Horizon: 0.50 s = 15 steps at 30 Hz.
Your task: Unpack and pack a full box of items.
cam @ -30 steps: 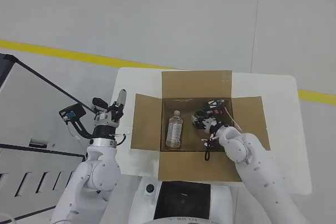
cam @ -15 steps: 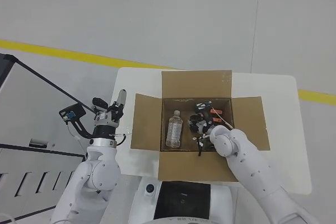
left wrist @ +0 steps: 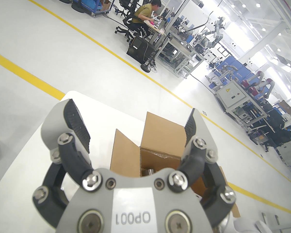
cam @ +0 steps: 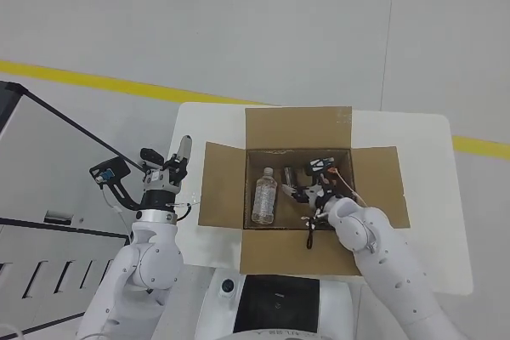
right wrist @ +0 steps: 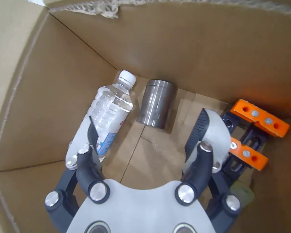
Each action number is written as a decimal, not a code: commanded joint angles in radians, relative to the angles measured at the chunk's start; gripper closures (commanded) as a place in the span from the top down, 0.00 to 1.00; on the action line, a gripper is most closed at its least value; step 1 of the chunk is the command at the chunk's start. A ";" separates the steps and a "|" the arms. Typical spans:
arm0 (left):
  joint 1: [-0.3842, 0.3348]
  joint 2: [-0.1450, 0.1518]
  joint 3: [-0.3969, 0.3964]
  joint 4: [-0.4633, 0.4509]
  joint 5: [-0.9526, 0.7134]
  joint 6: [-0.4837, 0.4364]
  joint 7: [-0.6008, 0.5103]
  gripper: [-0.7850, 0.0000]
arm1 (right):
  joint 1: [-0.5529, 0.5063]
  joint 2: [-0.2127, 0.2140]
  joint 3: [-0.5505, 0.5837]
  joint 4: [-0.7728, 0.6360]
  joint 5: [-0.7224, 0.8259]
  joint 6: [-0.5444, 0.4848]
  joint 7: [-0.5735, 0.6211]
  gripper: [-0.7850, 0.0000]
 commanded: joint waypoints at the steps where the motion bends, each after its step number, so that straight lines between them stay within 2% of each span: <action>1: 0.000 0.000 0.000 0.000 0.000 0.000 0.000 1.00 | -0.051 0.010 0.046 -0.074 -0.007 -0.001 -0.023 1.00; 5: 0.000 0.000 0.000 0.000 0.000 0.000 0.000 1.00 | -0.196 0.033 0.175 -0.260 0.016 -0.044 -0.136 1.00; 9: 0.000 0.000 0.000 0.000 0.000 0.000 0.000 1.00 | -0.397 0.051 0.356 -0.448 0.047 -0.098 -0.337 1.00; 13: 0.000 0.000 0.000 0.000 0.000 0.000 0.000 1.00 | -0.561 0.057 0.553 -0.503 0.096 -0.081 -0.510 1.00; 15: -0.003 -0.002 -0.003 -0.015 -0.050 -0.045 -0.010 1.00 | -0.603 0.055 0.615 -0.482 0.142 -0.063 -0.543 1.00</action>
